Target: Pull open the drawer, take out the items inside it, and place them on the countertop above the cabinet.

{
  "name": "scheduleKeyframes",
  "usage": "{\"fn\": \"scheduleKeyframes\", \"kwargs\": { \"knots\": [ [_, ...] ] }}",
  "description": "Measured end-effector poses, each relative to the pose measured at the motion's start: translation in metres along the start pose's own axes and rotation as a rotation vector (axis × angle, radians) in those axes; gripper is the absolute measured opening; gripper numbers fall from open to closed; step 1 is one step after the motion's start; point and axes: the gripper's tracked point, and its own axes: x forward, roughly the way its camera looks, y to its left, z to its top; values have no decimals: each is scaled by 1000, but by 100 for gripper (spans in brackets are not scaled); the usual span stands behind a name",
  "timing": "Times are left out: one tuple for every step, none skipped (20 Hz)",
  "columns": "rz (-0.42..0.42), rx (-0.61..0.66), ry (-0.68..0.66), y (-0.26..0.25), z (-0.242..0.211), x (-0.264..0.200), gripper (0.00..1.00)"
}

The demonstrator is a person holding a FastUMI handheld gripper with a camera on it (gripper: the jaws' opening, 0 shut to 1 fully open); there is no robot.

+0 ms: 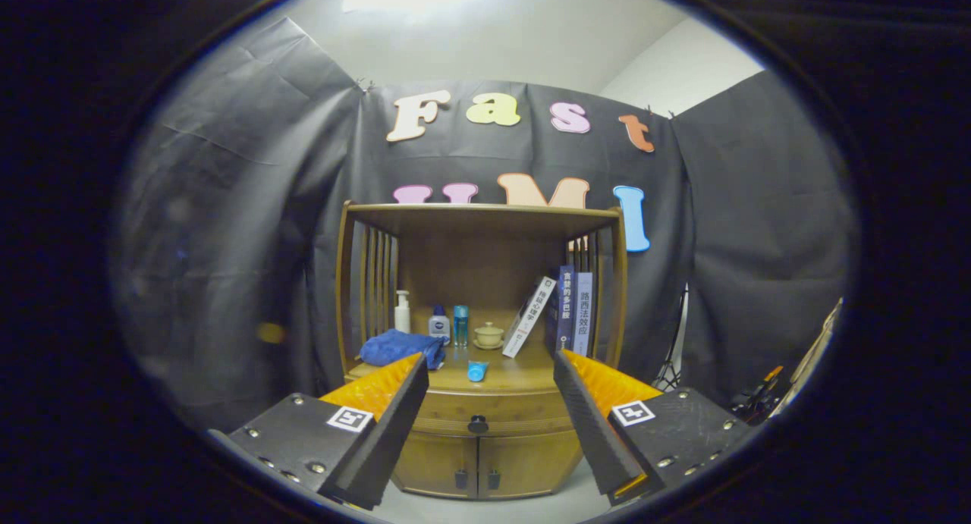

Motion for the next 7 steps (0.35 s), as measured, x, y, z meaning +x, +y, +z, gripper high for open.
{"fn": "scheduleKeyframes", "kwargs": {
  "knots": [
    [1,-3,-3,-1,1,-1,99],
    [1,-2,-4,0,1,-1,99],
    [8,0,-5,1,1,-1,99],
    [11,7,-3,2,0,-1,99],
    [17,18,0,3,1,-2,99],
    [23,24,-5,5,3,-2,99],
    [23,23,-6,4,4,-2,99]
  ]
}}
